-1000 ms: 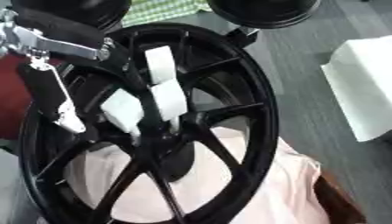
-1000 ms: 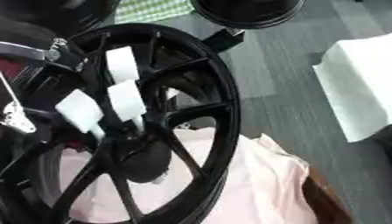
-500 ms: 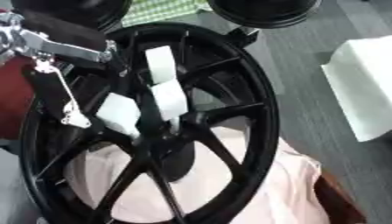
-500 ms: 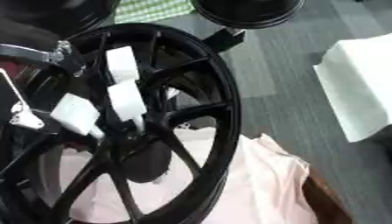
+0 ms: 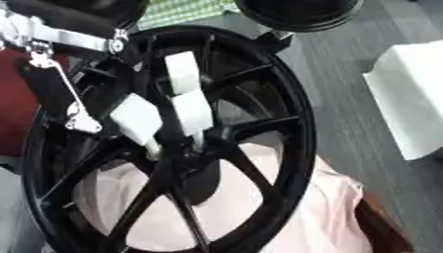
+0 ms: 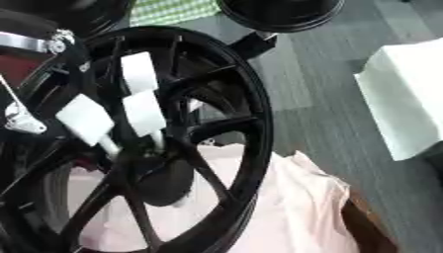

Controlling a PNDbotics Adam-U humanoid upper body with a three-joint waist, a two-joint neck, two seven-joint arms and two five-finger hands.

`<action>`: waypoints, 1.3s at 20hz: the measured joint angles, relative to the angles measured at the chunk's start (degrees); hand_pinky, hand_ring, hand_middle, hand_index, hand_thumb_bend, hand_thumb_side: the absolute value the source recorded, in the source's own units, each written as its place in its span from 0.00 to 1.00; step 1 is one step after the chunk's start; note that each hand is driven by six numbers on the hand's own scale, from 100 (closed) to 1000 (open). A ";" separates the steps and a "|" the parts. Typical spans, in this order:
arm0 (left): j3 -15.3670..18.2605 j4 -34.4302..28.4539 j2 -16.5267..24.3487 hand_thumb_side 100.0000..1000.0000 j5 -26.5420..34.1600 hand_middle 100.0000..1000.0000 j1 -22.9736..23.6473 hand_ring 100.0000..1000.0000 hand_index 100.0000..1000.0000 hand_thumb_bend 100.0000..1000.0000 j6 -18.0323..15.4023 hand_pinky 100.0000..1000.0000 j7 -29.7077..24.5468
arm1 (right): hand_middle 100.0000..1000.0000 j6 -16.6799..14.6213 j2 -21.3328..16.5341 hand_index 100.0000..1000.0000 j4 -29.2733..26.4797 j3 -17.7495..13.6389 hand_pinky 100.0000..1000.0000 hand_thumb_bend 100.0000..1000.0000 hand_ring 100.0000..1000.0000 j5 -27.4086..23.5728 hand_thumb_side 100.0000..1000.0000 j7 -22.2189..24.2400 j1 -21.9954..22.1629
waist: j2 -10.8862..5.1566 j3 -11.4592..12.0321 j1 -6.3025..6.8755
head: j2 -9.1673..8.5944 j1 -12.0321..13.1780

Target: Pull the pin out of the wheel hub.

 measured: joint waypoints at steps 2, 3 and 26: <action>1.85 -0.01 0.04 0.00 1.11 0.36 -0.03 0.52 0.34 0.14 1.03 0.66 0.96 | 0.61 -0.01 0.00 0.72 0.00 -0.09 0.88 0.00 0.71 0.00 0.70 -0.03 0.00 | 0.00 0.14 -0.01 | -0.20 -0.06; 2.65 -0.01 0.06 0.00 1.63 0.36 -0.07 0.51 0.34 0.13 1.46 0.66 1.46 | 0.61 -0.01 0.00 0.72 0.00 -0.14 0.88 0.00 0.71 0.00 0.70 -0.03 0.00 | 0.00 0.19 -0.04 | -0.35 -0.11; 26.26 14.93 10.60 0.00 7.38 0.34 15.49 0.49 0.32 0.06 1.55 0.63 21.26 | 0.61 -0.61 0.00 0.72 -0.02 -1.30 0.88 0.00 0.71 0.04 0.70 -0.97 0.61 | 0.00 2.35 -1.29 | -0.91 -0.49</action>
